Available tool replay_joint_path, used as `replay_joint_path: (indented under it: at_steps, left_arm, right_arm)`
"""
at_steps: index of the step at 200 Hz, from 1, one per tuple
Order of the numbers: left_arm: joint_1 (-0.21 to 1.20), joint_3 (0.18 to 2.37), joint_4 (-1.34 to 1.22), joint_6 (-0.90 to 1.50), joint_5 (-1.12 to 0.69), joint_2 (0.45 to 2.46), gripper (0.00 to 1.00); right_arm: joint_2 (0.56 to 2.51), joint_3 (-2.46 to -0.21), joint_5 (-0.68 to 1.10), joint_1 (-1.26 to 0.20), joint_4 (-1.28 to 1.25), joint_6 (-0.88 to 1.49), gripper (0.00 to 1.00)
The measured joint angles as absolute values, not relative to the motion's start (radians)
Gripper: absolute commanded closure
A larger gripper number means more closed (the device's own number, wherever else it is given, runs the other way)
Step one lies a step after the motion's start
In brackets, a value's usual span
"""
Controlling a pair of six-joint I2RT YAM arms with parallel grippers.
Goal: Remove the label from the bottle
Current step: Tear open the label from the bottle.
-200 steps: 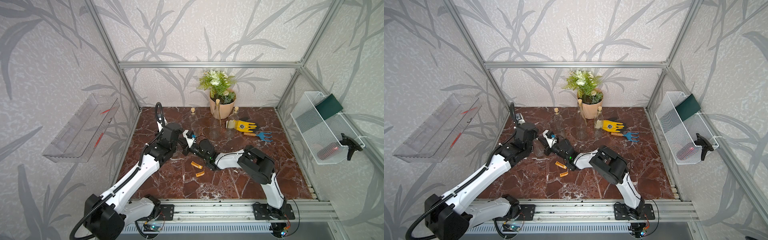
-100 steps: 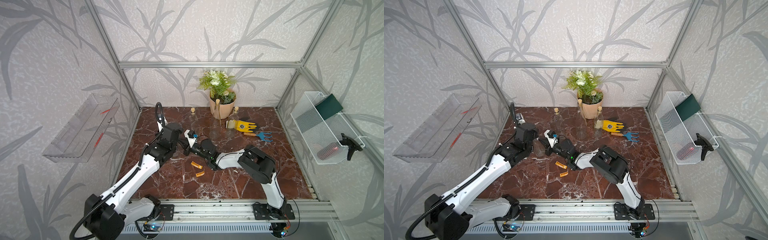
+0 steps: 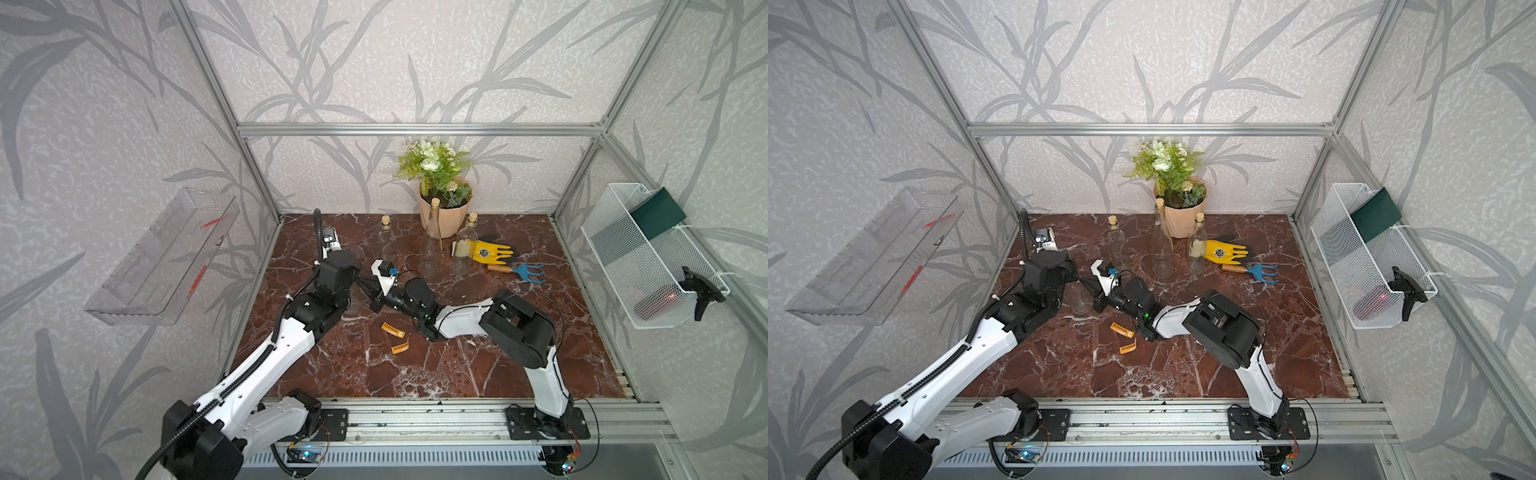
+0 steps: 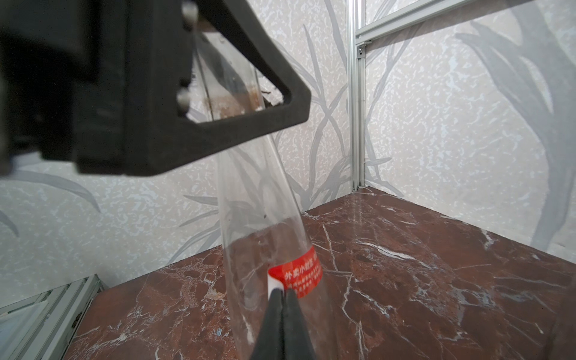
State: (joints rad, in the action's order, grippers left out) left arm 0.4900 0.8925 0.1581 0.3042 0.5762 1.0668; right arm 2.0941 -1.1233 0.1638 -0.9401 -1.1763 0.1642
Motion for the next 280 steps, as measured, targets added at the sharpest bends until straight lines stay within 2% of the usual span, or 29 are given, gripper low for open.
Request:
replay_joint_path:
  at_steps: [150,188,280]
  left_arm:
    - [0.489,0.850,0.141,0.166,0.491,1.006,1.00]
    - [0.488,0.840,0.136,0.153,0.492,0.996,1.00]
    - [0.486,0.824,0.118,0.149,0.491,0.983,1.00]
  right_arm:
    - [2.041,-1.079,0.206,-0.927,-1.148,0.160,1.00]
    - [2.041,-1.058,0.273,-0.916,-1.184,0.168,0.81]
    - [2.041,-1.046,0.358,-0.901,-1.206,0.193,0.51]
